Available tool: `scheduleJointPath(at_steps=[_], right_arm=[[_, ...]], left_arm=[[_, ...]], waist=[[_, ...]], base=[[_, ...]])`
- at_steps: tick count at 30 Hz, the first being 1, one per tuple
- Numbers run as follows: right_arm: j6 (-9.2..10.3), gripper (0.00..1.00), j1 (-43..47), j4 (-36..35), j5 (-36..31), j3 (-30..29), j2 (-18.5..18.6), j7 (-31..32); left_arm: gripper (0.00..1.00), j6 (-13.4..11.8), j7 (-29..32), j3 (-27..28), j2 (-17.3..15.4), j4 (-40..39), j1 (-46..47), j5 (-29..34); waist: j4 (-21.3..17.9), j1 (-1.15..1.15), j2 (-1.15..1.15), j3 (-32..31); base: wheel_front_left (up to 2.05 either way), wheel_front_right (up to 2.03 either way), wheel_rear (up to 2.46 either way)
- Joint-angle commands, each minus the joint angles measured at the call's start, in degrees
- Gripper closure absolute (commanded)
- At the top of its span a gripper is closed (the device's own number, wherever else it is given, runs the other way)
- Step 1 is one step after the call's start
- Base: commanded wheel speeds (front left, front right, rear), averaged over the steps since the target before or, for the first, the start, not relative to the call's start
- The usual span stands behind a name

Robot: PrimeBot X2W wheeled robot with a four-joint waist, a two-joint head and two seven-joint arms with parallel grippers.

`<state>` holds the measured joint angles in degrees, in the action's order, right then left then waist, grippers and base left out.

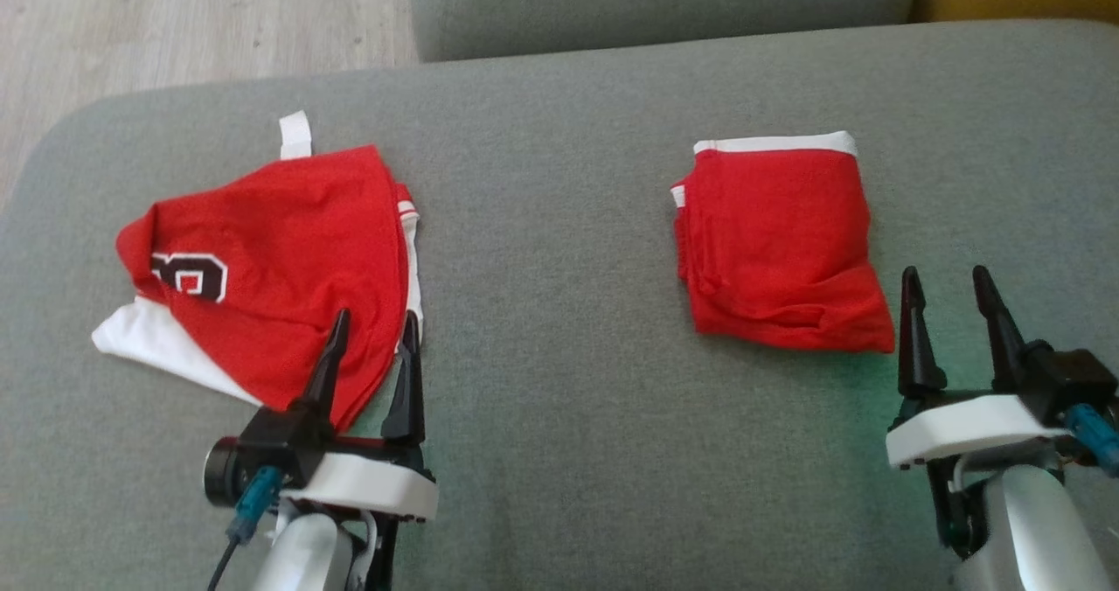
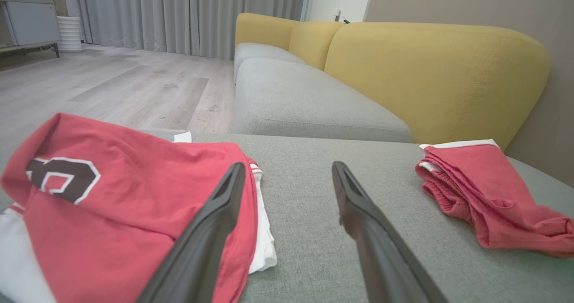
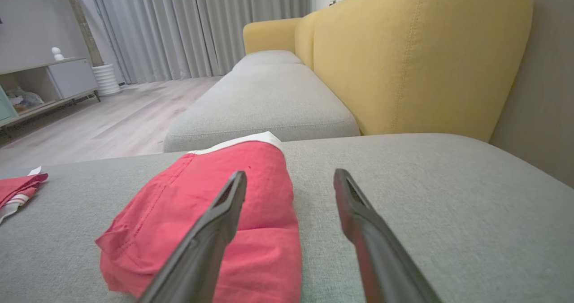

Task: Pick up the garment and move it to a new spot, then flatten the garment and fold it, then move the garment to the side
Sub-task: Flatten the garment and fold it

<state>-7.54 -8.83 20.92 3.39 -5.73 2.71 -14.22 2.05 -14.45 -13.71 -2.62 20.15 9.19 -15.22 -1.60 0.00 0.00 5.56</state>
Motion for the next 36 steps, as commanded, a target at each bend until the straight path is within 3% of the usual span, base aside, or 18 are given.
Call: scheduleJointPath(at_steps=[1, 3, 4, 5, 12, 20, 24, 28, 36], right_arm=[[0.05, 0.00, -2.50, -2.06, 0.38, 1.24, 0.18, -0.77], [0.05, 0.00, -3.86, -1.85, 0.27, 1.10, 0.18, -0.77], [0.05, 0.23, -4.82, -1.41, 0.35, 0.96, 0.18, -0.77], [0.05, 1.00, -6.01, -0.81, 0.52, 0.73, 0.18, -0.75], [0.05, 1.00, -16.89, 7.60, -2.04, -1.79, 0.18, 1.96], [0.05, 1.00, -27.58, 24.62, -7.85, -7.35, 0.17, 3.29], [0.05, 1.00, -30.77, 32.20, -9.19, -5.79, 0.17, 2.25], [0.05, 1.00, -32.88, 34.65, -10.95, -4.25, 0.17, 0.15], [0.05, 1.00, -33.74, 36.82, -3.53, 9.01, 0.17, -0.74]], left_arm=[[0.00, 0.13, -0.55, 1.12, -0.27, -1.86, 2.86, -0.24], [0.00, 0.20, -0.55, 0.97, -0.27, -1.77, 3.38, -0.10], [0.00, 0.25, -0.55, 0.92, -0.26, -1.75, 3.72, -0.01], [0.00, 0.32, -0.55, 0.90, -0.26, -1.73, 4.11, 0.05], [0.00, 0.73, -0.55, 0.26, -0.26, -1.32, 6.83, -0.03], [0.00, 0.75, -0.55, -1.29, -0.26, -0.80, 9.15, -0.94], [0.00, 0.54, -0.55, -1.31, -0.26, -0.37, 9.83, -0.99], [0.00, 0.23, -0.55, -1.38, -0.26, -0.10, 9.90, -1.12], [0.00, -0.02, -0.55, -2.09, -0.26, -0.14, 9.67, -1.70]], waist=[[0.76, 0.00, 0.00, 1.07], [1.46, 0.00, 0.00, 2.20], [1.88, 0.00, 0.00, 2.96], [2.30, 0.00, 0.00, 3.69], [5.58, 0.00, 0.00, 8.92], [8.61, 0.00, 0.00, 11.78], [8.87, 0.00, 0.00, 11.76], [8.60, 0.00, 0.00, 10.94], [8.53, 0.00, 0.00, 10.00]], base=[[0.00, 0.00, 0.00], [0.00, 0.00, 0.00], [0.00, 0.00, 0.00], [0.00, 0.00, 0.00], [0.00, 0.00, 0.00], [0.00, 0.00, 0.00], [0.00, 0.00, 0.00], [0.00, 0.00, 0.00], [0.00, 0.00, 0.00]])
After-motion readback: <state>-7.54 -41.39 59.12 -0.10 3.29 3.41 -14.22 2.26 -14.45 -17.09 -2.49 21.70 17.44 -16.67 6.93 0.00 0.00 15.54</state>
